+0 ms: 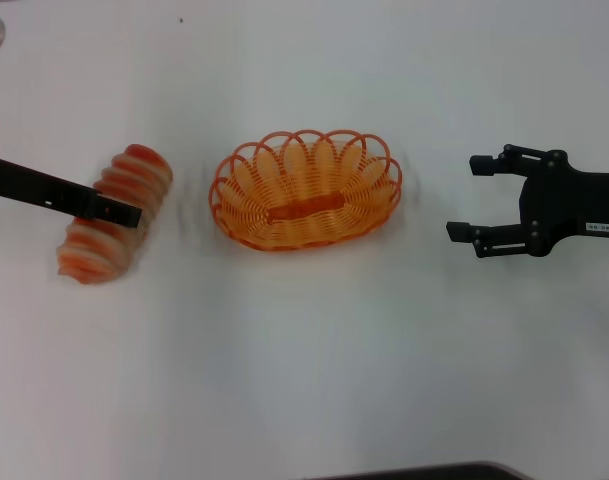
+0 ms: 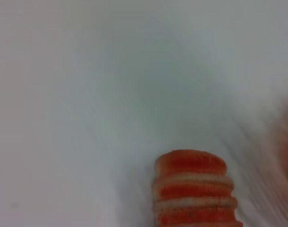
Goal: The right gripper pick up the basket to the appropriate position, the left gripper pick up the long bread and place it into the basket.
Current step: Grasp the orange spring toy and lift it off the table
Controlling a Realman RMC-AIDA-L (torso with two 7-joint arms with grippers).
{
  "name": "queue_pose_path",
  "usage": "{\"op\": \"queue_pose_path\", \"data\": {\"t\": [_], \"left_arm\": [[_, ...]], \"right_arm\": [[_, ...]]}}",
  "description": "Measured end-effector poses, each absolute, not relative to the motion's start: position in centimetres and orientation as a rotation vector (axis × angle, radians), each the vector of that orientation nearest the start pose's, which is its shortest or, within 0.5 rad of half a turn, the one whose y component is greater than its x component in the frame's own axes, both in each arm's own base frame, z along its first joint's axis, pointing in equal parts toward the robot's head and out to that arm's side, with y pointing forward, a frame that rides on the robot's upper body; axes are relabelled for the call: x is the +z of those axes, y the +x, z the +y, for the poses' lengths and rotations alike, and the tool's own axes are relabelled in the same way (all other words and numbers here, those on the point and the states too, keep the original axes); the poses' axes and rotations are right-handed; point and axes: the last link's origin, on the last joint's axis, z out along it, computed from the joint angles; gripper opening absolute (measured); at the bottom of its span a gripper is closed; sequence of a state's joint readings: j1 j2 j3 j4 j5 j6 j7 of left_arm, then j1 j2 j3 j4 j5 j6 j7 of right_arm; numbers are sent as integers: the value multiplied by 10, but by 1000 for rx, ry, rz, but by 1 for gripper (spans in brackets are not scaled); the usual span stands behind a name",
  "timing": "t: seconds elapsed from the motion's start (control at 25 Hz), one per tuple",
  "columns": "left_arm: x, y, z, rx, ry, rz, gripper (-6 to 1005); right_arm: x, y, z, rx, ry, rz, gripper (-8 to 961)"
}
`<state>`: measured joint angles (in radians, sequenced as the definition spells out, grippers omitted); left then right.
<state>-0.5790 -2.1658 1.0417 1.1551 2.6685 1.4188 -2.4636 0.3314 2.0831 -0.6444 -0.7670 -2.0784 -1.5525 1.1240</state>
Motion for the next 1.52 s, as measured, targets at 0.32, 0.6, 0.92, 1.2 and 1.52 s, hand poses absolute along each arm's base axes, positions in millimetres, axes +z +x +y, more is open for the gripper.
{"op": "queue_pose_path", "data": {"t": [0.32, 0.6, 0.92, 1.2, 1.52], "left_arm": [[-7, -244, 363, 277, -2407, -1238, 871], [-12, -244, 363, 306, -2422, -1208, 872], [-11, -244, 362, 331, -2427, -1193, 857], [-8, -246, 362, 336, -2420, -1199, 711], [-5, -240, 360, 334, -2458, -1174, 623]], "right_arm": [[18, 326, 281, 447, -2657, 439, 948], [17, 324, 282, 449, -2660, 433, 947], [17, 324, 282, 450, -2660, 433, 947], [17, 325, 281, 449, -2659, 437, 947], [18, 326, 281, 444, -2657, 435, 947]]}}
